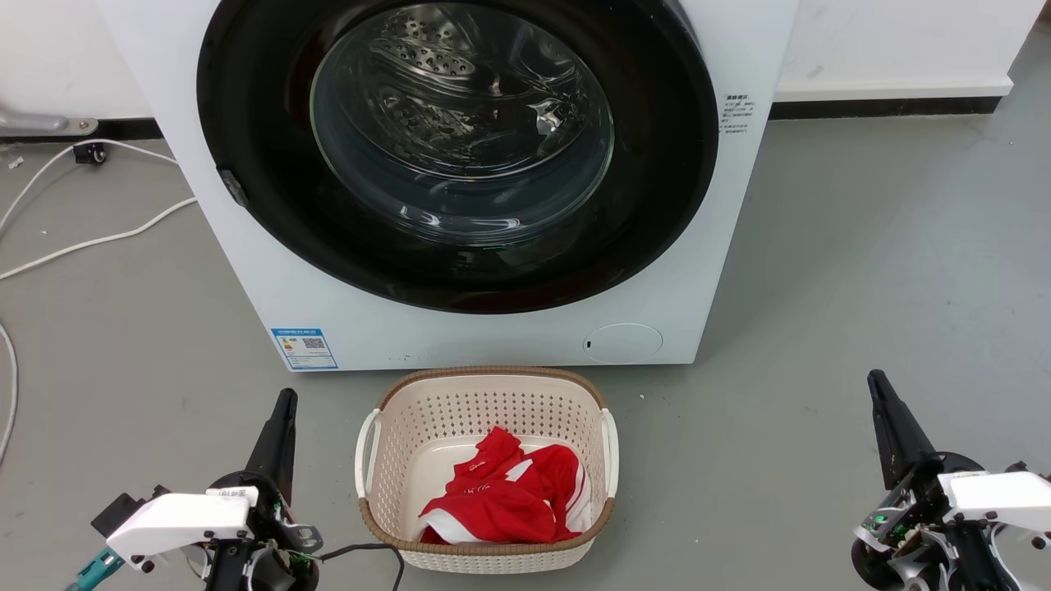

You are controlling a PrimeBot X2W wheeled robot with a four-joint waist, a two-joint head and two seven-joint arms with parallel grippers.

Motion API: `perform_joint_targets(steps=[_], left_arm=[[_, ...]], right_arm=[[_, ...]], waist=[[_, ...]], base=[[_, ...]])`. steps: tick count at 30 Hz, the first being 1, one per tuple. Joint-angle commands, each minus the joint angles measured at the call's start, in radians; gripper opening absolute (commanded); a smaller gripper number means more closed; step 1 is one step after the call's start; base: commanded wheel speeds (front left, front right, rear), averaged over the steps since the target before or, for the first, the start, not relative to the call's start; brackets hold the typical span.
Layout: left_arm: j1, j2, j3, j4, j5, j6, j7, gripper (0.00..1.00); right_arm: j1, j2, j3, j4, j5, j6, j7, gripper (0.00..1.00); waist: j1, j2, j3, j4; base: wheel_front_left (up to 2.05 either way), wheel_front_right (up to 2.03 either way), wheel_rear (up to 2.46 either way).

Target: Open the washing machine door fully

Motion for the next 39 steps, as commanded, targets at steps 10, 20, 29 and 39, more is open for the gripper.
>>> perform_joint_targets(steps=[10,20,29,39], left_arm=[[-0.008,-0.001,0.004,0.001,0.005,-0.003,0.004,0.00],[0.001,0.000,-0.006,0.001,0.001,0.000,-0.005,1.00],[-0.002,0.000,-0.048,-0.031,0.060,0.000,-0.059,1.00],[0.008,0.000,-0.057,-0.082,0.219,-0.001,-0.104,1.00]], right_arm=[[-0.012,0.003,-0.001,0.001,-0.003,0.000,0.001,0.00],[0.002,0.000,0.001,-0.002,0.001,0.000,-0.005,1.00],[0.020,0.000,0.028,-0.043,-0.046,0.000,-0.059,1.00],[0.029,0.000,0.042,-0.084,-0.242,0.000,-0.104,1.00]], waist=[[0.0000,0.0000,0.000,0.000],[0.0000,0.0000,0.000,0.000],[0.0000,0.0000,-0.001,0.000],[0.0000,0.0000,-0.002,0.000]], base=[[0.00,0.00,0.00],[0.00,0.00,0.00],[0.00,0.00,0.00],[0.00,0.00,0.00]])
